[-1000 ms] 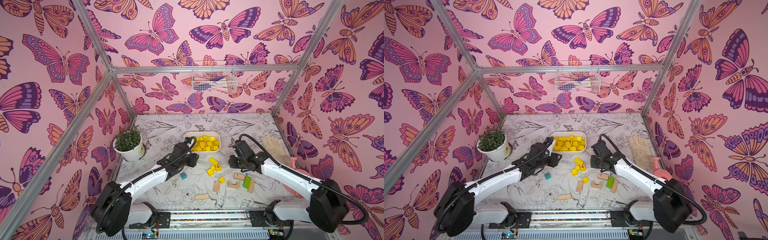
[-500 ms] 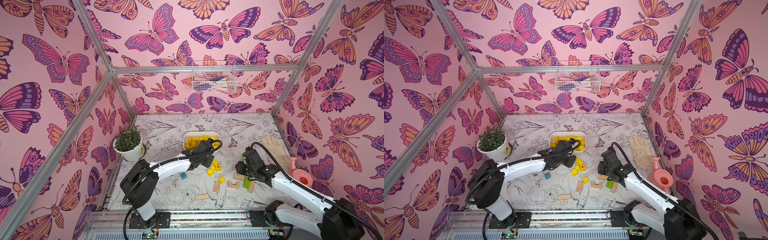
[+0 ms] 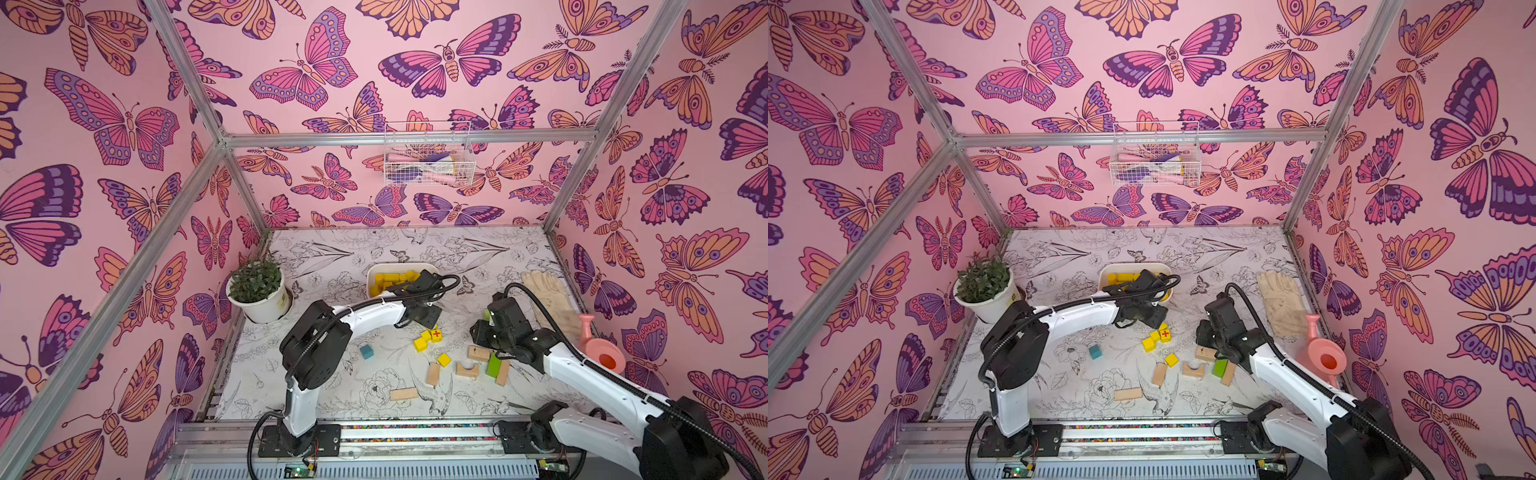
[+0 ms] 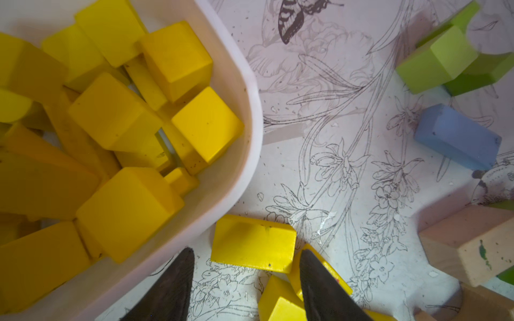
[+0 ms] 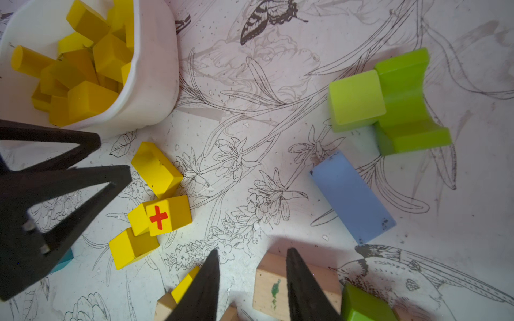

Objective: Pick out the yellow building blocks
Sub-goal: Pick up the building block from the center of the board.

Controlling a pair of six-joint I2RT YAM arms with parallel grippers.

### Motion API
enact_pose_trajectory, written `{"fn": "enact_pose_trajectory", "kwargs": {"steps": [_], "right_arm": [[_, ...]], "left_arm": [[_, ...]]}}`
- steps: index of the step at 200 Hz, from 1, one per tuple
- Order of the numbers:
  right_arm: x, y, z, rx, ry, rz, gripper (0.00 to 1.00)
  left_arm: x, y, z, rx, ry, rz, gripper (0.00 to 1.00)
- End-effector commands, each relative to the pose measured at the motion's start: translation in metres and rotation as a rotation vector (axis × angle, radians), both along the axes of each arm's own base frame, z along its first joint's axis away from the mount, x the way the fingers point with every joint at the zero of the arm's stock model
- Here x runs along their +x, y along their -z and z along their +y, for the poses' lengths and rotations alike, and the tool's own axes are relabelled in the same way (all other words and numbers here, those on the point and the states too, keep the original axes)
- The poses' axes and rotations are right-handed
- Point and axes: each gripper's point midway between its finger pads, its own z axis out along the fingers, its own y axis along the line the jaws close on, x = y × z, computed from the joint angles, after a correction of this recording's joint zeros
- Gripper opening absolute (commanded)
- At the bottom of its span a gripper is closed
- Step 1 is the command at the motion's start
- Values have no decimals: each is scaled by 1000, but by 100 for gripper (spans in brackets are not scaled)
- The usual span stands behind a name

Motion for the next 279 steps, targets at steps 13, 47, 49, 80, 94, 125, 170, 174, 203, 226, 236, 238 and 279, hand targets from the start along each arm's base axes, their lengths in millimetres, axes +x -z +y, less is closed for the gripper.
{"fn": "enact_pose_trajectory", "kwargs": {"steps": [13, 47, 49, 80, 94, 125, 170, 174, 203, 226, 236, 238, 279], "right_arm": [[-2, 1, -3, 21, 16, 0, 41], [-2, 1, -4, 27, 19, 0, 41], [-2, 2, -4, 27, 20, 0, 41], [-3, 0, -5, 35, 24, -6, 41], [-3, 1, -6, 37, 25, -6, 41], [-3, 1, -6, 40, 28, -6, 41], [-3, 1, -7, 44, 32, -5, 41], [-3, 1, -7, 45, 33, -7, 41], [-3, 1, -8, 46, 35, -6, 41], [-4, 1, -8, 49, 37, -5, 41], [-4, 2, -8, 48, 37, -4, 41], [-4, 2, -8, 48, 36, -4, 41], [-4, 2, -9, 50, 41, -4, 41]], "left_arm": [[-12, 12, 1, 48, 29, 78, 62], [-11, 24, 0, 94, 24, 119, 61], [-11, 24, 1, 96, 24, 119, 61], [-10, 33, 4, 140, 16, 147, 61], [-11, 38, 3, 154, 18, 165, 61], [-13, 41, 0, 154, 28, 191, 61], [-17, 44, -8, 139, 50, 223, 59], [-17, 44, -8, 138, 50, 222, 59], [-16, 42, -12, 131, 47, 221, 57], [-14, 41, -17, 120, 46, 219, 55], [-13, 40, -20, 112, 46, 220, 55], [-13, 40, -20, 112, 48, 220, 55], [-9, 39, -35, 90, 47, 230, 55]]}}
